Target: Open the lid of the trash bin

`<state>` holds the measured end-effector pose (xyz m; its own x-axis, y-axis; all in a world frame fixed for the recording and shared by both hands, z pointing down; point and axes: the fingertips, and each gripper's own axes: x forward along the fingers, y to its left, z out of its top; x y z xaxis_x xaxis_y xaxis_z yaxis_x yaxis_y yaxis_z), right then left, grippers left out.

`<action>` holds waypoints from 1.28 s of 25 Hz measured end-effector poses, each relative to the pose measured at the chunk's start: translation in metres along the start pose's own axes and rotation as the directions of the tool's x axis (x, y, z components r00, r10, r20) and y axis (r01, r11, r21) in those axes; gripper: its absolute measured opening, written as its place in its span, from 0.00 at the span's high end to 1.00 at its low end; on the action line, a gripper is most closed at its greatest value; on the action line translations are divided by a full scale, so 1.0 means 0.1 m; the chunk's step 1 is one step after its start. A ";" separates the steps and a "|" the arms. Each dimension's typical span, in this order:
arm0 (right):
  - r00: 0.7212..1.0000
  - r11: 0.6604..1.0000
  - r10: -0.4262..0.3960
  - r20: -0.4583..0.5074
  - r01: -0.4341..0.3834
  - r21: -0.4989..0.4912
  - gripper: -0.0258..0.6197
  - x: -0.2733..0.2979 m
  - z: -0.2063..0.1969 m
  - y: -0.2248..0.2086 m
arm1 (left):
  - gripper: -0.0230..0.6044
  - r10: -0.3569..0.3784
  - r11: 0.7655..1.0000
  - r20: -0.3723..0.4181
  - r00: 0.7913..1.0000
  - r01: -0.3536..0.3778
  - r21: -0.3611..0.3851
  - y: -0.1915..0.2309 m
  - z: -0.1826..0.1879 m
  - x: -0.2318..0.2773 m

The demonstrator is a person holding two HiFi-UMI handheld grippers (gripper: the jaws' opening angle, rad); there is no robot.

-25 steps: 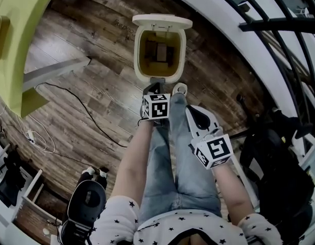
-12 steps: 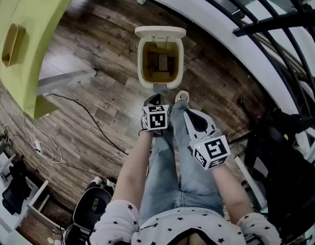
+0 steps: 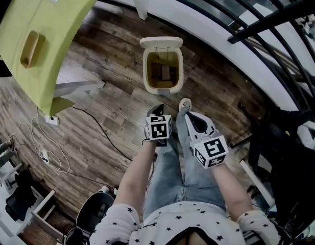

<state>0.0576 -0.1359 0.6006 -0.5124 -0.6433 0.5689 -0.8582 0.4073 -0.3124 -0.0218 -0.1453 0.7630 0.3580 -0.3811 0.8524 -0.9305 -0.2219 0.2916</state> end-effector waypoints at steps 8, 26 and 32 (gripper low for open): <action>1.000 1.000 -0.002 0.018 0.002 -0.020 0.97 -0.18 0.10 0.29 | 0.95 -0.022 0.999 0.034 0.999 0.024 -0.039 -0.10 0.02 -0.56; 0.998 0.999 -0.020 0.054 0.022 -0.040 0.97 -0.77 0.42 0.85 | 0.95 -0.092 0.994 0.176 0.980 0.100 -0.038 -0.49 0.21 -1.97; 0.997 0.998 -0.025 0.070 0.029 -0.053 0.97 -0.92 0.56 1.03 | 0.95 -0.115 0.992 0.218 0.969 0.122 -0.021 -0.58 0.26 -2.35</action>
<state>0.0146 -0.0706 0.4735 -0.4914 -0.6974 0.5217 -0.8699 0.4224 -0.2547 -0.0501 -0.0662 0.5343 0.4706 -0.5393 0.6984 -0.8813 -0.2480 0.4023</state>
